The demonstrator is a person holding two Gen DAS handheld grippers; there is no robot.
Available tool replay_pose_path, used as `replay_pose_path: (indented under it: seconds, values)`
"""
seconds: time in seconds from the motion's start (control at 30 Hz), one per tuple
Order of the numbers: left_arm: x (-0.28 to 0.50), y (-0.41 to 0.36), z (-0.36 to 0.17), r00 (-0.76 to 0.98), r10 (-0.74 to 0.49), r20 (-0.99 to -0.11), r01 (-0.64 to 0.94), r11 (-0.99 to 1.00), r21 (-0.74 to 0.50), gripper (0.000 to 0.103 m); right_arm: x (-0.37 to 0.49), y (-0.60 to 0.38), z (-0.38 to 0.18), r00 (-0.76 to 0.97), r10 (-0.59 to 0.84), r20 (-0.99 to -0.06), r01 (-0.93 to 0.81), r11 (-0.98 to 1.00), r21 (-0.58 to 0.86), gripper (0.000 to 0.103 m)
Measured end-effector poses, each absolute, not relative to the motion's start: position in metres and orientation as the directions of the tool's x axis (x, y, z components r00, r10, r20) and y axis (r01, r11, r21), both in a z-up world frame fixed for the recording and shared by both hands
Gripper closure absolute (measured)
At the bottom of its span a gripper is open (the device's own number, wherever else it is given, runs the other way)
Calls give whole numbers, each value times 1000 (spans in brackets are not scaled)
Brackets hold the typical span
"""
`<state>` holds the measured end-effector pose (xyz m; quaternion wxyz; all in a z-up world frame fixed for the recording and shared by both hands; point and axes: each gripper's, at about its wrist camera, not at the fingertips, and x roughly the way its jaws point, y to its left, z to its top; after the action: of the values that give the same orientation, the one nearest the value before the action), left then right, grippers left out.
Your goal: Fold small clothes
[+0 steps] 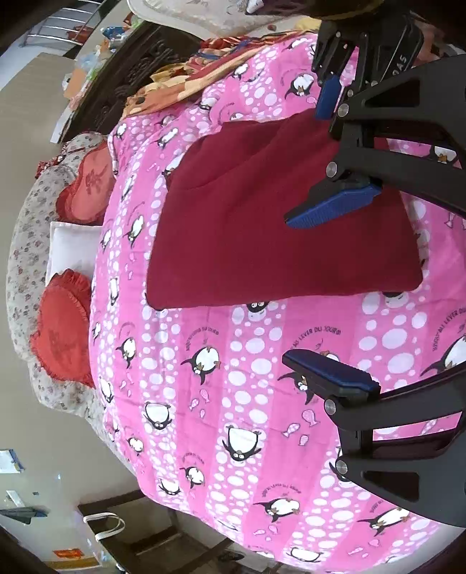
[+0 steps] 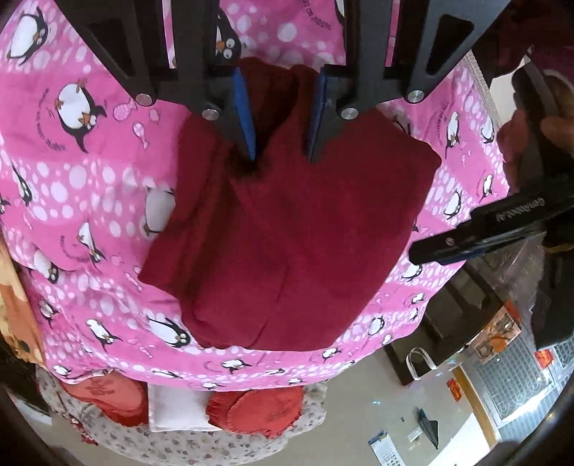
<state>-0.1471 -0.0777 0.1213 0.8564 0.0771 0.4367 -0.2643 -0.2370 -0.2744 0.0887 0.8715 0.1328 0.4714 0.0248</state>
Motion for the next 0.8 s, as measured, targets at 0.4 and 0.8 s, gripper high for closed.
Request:
replay_pose_path:
  seconds: [0.4,0.8]
  values:
    - [-159,-62,153,562,-426,-709,493,861,-127,33,-264,-258,148,663,144,-735,118,949,293,54]
    - [-174,-66,160,576,-428,-696,507,855,-106,33,-256,-249,165,681,7,-732,220,952,213,38]
